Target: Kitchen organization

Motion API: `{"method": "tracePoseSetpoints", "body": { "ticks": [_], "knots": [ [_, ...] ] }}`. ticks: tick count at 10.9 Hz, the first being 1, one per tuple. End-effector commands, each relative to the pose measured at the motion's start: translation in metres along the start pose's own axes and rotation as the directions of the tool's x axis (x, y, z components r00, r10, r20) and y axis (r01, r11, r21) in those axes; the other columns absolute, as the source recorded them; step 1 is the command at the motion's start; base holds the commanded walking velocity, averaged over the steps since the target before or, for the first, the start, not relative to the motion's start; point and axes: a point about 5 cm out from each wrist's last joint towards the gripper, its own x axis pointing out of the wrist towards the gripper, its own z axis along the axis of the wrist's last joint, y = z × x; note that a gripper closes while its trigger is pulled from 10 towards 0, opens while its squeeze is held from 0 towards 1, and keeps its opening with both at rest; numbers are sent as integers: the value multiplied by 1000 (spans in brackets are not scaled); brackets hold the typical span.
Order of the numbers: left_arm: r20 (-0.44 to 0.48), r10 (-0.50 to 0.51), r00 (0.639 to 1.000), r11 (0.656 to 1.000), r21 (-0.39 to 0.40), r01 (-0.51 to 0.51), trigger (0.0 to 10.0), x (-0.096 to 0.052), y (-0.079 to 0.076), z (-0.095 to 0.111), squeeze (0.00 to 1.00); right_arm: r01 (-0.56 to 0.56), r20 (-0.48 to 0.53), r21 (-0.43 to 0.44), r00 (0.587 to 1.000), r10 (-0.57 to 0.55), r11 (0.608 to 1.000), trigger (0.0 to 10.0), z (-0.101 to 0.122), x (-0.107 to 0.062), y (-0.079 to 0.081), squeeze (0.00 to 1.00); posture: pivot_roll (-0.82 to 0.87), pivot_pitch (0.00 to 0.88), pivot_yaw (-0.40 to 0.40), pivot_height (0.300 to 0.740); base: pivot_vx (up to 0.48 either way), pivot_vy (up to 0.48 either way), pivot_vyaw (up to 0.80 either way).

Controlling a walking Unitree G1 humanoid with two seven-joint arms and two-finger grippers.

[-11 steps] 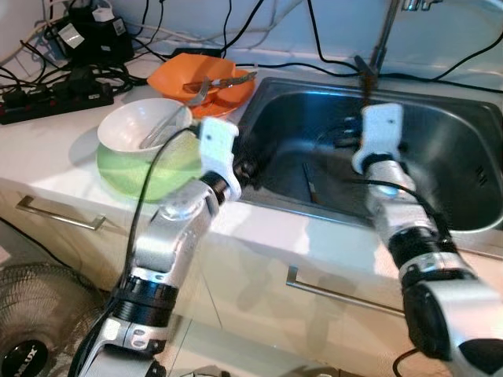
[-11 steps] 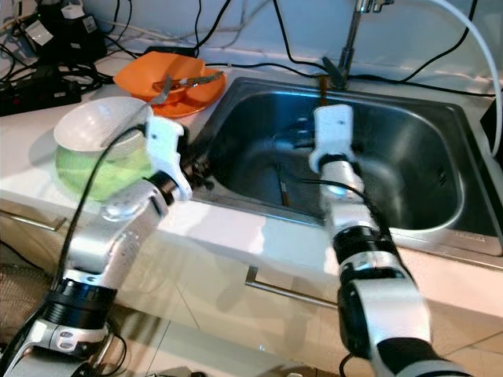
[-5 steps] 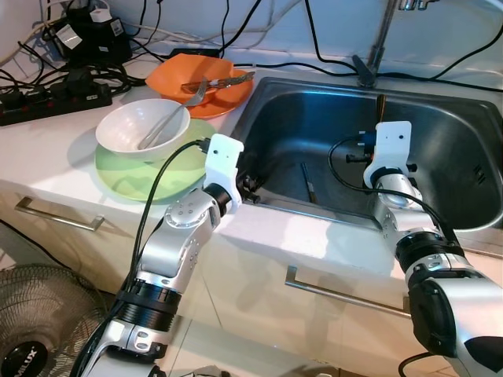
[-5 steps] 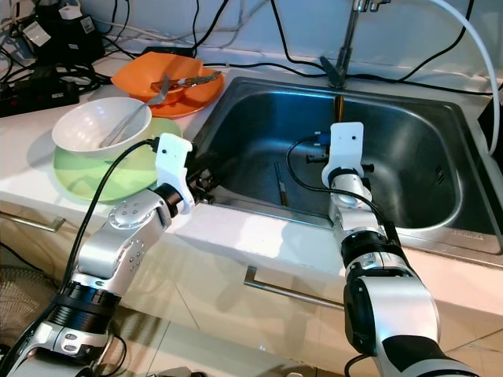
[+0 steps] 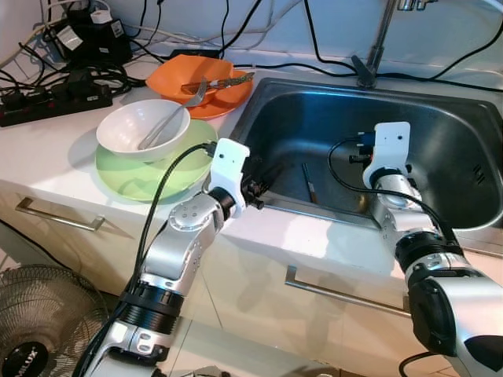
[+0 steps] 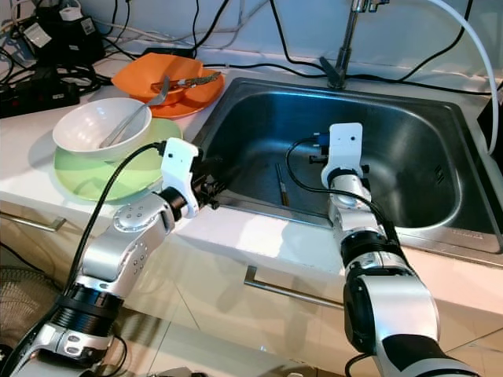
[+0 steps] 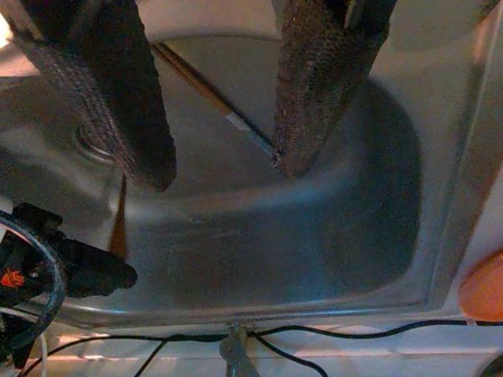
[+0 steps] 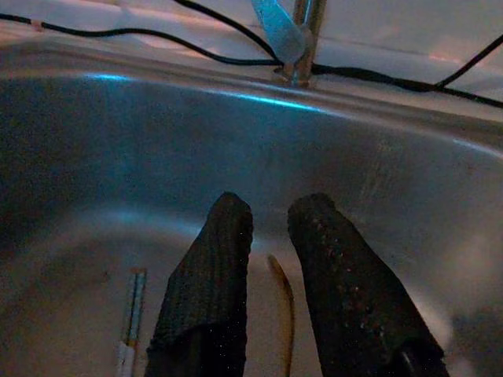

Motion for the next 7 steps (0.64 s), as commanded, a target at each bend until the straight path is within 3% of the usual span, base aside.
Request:
{"method": "tracePoseSetpoints", "body": {
  "ticks": [1, 3, 4, 5, 7],
  "knots": [
    [-24, -6, 1000, 1000, 6, 7, 10000, -1, 0, -6, 0, -10, 18, -15, 1000, 10, 1000, 10000, 4, 1, 3, 0, 20, 2, 67, 740, 0, 0, 0],
    [1, 10, 1000, 999, 36, -10, 10000, -1, 0, -4, 0, -9, 101, -33, 995, 12, 999, 10000, 14, 1, 2, 0, 19, 0, 57, 740, 0, 0, 0],
    [29, 31, 999, 998, 51, -33, 10000, -1, 1, -1, 0, -29, 218, -18, 975, 32, 999, 10000, 29, -3, 6, 0, 15, 0, 55, 740, 0, 0, 0],
    [40, 38, 998, 998, 49, -40, 10000, -1, 2, 0, 0, -33, 256, -18, 966, 37, 999, 10000, 33, -6, 7, 0, 11, 0, 56, 740, 0, 0, 0],
    [76, 62, 995, 996, 55, -66, 10000, 0, 4, 3, 0, -33, 370, 4, 929, 29, 999, 10000, 42, -24, 11, 0, -6, 0, 57, 740, 0, 0, 0]
  ]
}}
